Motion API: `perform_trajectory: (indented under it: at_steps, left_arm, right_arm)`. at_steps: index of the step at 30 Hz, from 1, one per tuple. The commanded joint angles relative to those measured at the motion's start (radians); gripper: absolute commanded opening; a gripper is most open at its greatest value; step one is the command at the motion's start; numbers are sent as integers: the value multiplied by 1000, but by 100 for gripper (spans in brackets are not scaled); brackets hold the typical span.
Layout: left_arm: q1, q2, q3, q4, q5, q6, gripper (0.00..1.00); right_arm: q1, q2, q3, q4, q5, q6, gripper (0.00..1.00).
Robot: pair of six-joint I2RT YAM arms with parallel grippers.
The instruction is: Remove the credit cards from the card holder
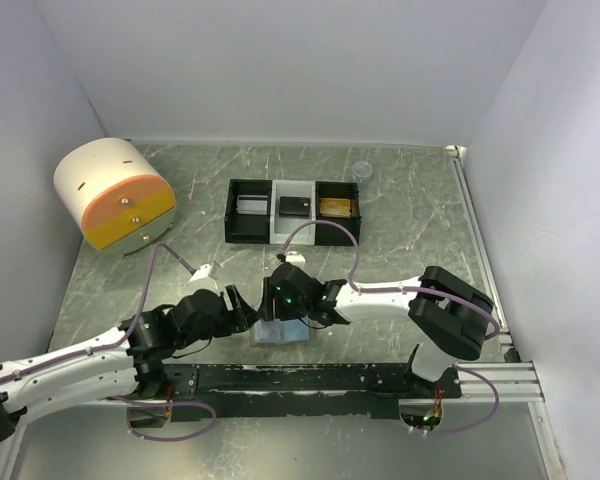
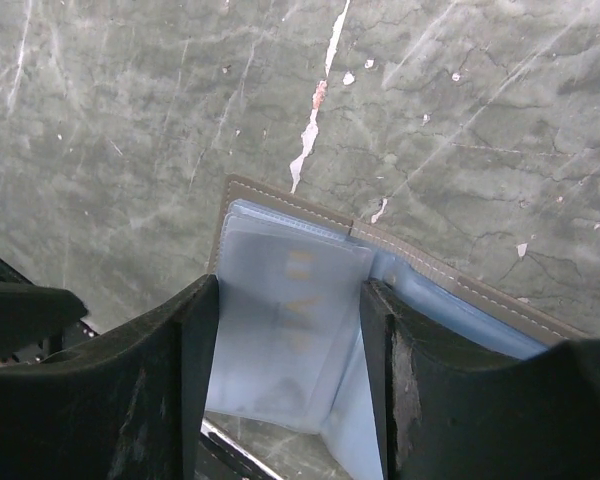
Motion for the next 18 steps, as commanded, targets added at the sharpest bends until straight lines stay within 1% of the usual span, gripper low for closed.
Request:
perform_trajectory:
  at_steps: [1,10,12,18]
  left_arm:
    - [-2,10,-63,201,112,6,75]
    - [-2,84,-162,454,182,-10,67]
    - [-2,107,-173,495,189,-12,64]
    - [-2,182,-187,587,218,-19,61]
  right_arm:
    - [-12,14,-55,-1,-61,24,51]
    - [-25,3,-74,19,-82,26,51]
    - [-26,3,-74,19,-82,27,51]
    - [-25,1,-75,17,-79,26,51]
